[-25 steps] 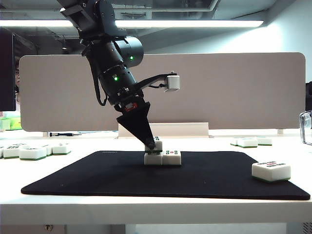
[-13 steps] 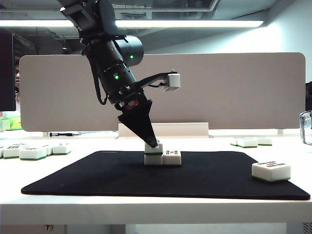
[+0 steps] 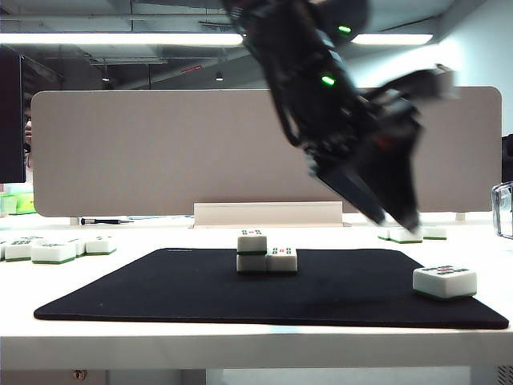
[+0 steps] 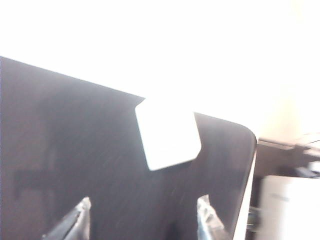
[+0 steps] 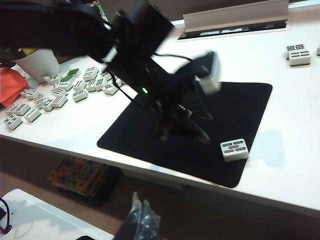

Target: Arrange four mahjong tiles into a neat stack, creating two layers of paired tiles.

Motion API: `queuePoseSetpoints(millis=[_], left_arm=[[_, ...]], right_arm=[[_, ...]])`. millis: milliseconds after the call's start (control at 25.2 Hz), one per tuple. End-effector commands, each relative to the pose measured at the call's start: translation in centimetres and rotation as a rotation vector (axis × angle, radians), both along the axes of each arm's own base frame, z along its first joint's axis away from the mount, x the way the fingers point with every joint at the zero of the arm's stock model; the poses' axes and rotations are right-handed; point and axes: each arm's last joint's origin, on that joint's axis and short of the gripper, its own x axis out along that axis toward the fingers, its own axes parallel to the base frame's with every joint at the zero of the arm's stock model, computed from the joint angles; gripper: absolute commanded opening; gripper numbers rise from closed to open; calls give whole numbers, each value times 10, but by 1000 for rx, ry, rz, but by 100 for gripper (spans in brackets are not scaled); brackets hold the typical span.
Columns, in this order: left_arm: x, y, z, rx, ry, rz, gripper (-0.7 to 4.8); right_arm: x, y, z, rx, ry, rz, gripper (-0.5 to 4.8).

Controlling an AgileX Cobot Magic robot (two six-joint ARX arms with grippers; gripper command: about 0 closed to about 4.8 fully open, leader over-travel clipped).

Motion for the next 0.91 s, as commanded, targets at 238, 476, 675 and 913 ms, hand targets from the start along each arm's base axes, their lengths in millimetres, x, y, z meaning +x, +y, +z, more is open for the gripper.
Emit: queuePoseSetpoints(millis=[238,476,675,913], left_arm=[[-5,-33,-23,-102,30,191,279],[-8,-36,-29,-112,92,214,278],[-12,-40,-34,-104,95,204,278],[-11,-44,-49,-75,101,213,274]], right_arm=[[-3,0,0,-1,-29,-1,-1],[-3,0,0,-1,-29,-1,-1],[-3,0,0,-1,-29,-1,-1],[-3,0,0,-1,-29,-1,-1]])
